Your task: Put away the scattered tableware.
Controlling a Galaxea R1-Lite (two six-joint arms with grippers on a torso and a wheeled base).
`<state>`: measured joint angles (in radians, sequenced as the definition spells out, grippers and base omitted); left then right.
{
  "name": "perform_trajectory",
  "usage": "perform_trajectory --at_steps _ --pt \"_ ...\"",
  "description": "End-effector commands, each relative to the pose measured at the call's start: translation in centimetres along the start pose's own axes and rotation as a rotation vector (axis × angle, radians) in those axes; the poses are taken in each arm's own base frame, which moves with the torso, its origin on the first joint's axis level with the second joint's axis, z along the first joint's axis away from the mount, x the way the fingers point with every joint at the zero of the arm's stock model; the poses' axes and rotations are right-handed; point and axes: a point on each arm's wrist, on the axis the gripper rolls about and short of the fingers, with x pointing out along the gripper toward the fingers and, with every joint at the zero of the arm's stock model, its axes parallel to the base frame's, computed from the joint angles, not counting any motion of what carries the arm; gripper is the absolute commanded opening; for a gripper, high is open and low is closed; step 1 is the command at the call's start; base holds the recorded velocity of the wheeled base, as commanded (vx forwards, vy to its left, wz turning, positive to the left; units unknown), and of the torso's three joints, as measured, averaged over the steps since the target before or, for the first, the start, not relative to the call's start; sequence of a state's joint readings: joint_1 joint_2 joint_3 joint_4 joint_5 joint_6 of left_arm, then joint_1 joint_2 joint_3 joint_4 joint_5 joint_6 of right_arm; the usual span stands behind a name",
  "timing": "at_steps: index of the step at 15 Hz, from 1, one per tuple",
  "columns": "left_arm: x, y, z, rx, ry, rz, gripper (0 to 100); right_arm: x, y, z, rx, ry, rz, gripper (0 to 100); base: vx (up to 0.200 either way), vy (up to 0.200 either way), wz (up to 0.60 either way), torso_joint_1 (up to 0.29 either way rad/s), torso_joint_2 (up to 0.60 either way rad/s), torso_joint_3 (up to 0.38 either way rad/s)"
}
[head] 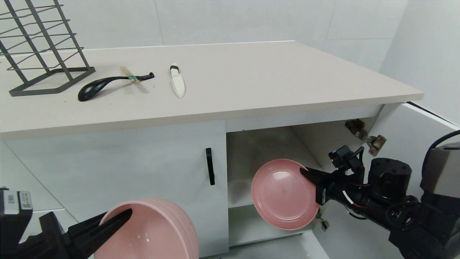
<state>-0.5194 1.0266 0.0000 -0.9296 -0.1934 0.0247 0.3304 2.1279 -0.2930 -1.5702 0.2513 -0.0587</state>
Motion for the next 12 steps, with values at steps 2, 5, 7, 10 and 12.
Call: perform_trajectory --at_steps 2,5,7,10,12 --pt "0.0 0.0 0.0 0.001 0.003 0.001 0 1.1 -0.5 -0.9 0.009 0.017 -0.007 0 0.0 0.0 0.0 0.0 0.0 0.0" --pt "0.0 0.0 0.0 0.002 0.004 0.001 0 1.9 -1.1 -1.2 0.014 0.017 -0.02 0 0.0 0.0 0.0 0.0 0.0 0.0" --pt "0.1 0.0 -0.1 -0.001 0.009 0.002 0 2.7 -1.5 -1.2 0.051 0.001 -0.025 0 0.0 0.0 0.0 0.0 0.0 0.0" --pt "0.1 0.0 -0.1 -0.001 0.01 0.002 0 4.1 -1.8 -1.3 0.121 -0.022 -0.023 0 0.0 0.0 0.0 0.0 0.0 0.0" --pt "0.1 0.0 -0.1 -0.001 0.013 0.002 0 4.9 -2.1 -2.1 0.131 -0.01 -0.025 0 0.0 0.0 0.0 0.0 0.0 0.0"
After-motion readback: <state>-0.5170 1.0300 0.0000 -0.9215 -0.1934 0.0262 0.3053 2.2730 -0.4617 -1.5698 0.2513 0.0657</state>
